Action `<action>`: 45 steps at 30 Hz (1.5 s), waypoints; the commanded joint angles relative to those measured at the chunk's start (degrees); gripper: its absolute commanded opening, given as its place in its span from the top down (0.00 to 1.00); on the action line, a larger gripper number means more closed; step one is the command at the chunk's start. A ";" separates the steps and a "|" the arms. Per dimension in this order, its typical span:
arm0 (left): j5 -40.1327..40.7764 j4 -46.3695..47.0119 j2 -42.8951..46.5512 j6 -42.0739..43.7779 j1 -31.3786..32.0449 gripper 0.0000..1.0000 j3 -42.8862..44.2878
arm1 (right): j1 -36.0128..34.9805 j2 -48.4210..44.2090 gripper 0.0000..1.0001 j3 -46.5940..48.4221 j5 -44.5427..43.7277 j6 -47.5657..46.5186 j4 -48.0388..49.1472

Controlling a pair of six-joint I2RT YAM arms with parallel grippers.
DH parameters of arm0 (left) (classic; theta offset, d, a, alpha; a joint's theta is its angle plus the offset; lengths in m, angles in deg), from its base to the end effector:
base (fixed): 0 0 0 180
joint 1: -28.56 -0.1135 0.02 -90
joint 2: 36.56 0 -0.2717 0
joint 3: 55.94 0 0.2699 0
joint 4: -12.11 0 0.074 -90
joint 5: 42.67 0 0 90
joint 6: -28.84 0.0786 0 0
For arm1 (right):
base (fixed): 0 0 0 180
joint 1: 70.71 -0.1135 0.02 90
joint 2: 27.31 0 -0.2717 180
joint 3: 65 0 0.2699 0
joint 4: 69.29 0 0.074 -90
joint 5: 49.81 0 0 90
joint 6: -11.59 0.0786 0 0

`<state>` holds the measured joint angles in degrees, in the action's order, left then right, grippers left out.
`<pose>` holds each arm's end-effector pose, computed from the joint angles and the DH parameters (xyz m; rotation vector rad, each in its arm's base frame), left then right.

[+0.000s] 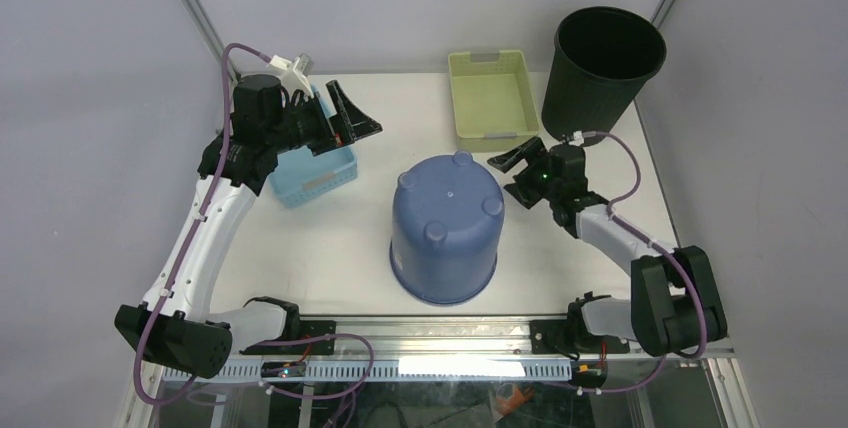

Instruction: Turn the large container upside down

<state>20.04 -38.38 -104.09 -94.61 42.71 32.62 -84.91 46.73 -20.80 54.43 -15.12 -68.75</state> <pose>0.2756 -0.1067 0.3907 -0.0603 2.1781 -0.9873 0.2962 0.0949 0.1669 0.7836 2.1114 1.0419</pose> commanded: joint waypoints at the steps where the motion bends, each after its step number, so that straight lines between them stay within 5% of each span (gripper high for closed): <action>1: 0.08 1.54 0.81 2.45 -0.20 0.01 2.93 | -0.26 -3.89 0.07 5.81 -12.34 -12.80 -26.11; 9: 2.39 -1.38 2.51 9.92 0.92 0.01 6.32 | -0.22 -26.67 0.00 9.95 -15.26 -21.48 -46.82; 17: 1.19 2.52 4.09 10.79 0.85 0.01 6.13 | -0.22 -38.95 0.01 10.89 13.70 -22.21 -59.00; 27: 5.05 3.81 4.86 9.35 0.88 0.01 5.73 | -0.31 -46.51 0.00 3.22 34.47 -24.61 -62.66; 31: 5.14 3.95 4.44 8.62 0.88 0.01 5.70 | -0.77 -48.15 0.01 -1.55 40.58 -20.50 -54.38; 36: 6.27 4.16 3.90 7.44 0.88 0.01 5.45 | -5.96 -46.77 0.01 -5.87 38.09 -8.11 -31.79; 41: 9.92 3.19 3.46 5.02 0.88 0.01 5.97 | -23.14 -35.60 0.01 -6.67 23.28 -4.27 -10.59; 45: 14.93 2.09 3.98 2.28 0.88 0.01 5.84 | -30.86 -23.83 0.01 -4.35 23.28 -4.27 2.60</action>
<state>29.20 -37.57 -100.88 -88.62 43.24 37.10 -110.65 14.80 -27.99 81.64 -22.05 -87.27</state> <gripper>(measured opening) 0.989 0.993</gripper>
